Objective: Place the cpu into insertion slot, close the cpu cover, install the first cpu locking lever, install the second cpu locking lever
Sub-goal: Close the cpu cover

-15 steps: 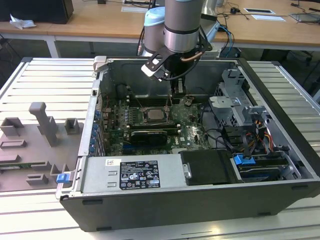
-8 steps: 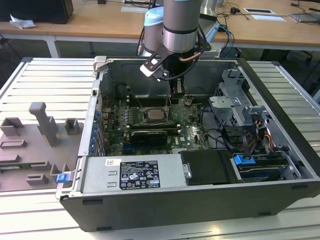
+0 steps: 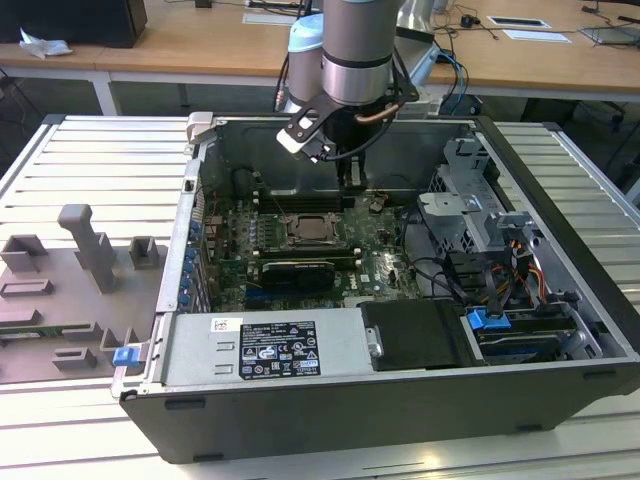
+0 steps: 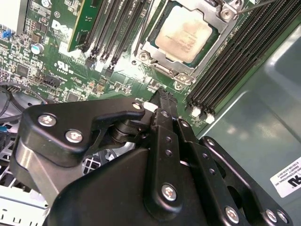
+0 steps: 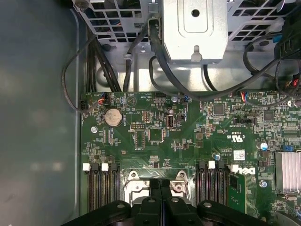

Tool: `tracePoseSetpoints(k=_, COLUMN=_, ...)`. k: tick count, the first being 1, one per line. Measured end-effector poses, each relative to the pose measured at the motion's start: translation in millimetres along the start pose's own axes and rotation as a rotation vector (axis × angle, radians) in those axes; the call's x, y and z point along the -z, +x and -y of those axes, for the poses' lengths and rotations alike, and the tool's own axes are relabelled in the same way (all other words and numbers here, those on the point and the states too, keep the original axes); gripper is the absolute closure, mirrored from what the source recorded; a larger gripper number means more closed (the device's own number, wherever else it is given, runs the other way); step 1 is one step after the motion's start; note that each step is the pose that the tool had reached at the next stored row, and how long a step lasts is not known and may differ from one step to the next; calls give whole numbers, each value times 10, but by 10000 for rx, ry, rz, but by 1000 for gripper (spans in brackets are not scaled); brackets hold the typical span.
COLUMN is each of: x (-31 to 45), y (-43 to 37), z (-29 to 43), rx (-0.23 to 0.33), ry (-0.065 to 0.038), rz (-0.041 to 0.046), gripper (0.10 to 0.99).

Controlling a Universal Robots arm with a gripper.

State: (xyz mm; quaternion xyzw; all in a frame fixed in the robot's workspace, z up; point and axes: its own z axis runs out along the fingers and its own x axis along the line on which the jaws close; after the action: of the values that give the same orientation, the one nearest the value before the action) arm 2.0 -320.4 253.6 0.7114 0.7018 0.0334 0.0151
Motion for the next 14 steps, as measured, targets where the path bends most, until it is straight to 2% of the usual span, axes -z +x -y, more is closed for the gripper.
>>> tracePoseSetpoints(k=14, x=6, y=-1, z=90, rx=0, ry=0, rz=0, gripper=980)
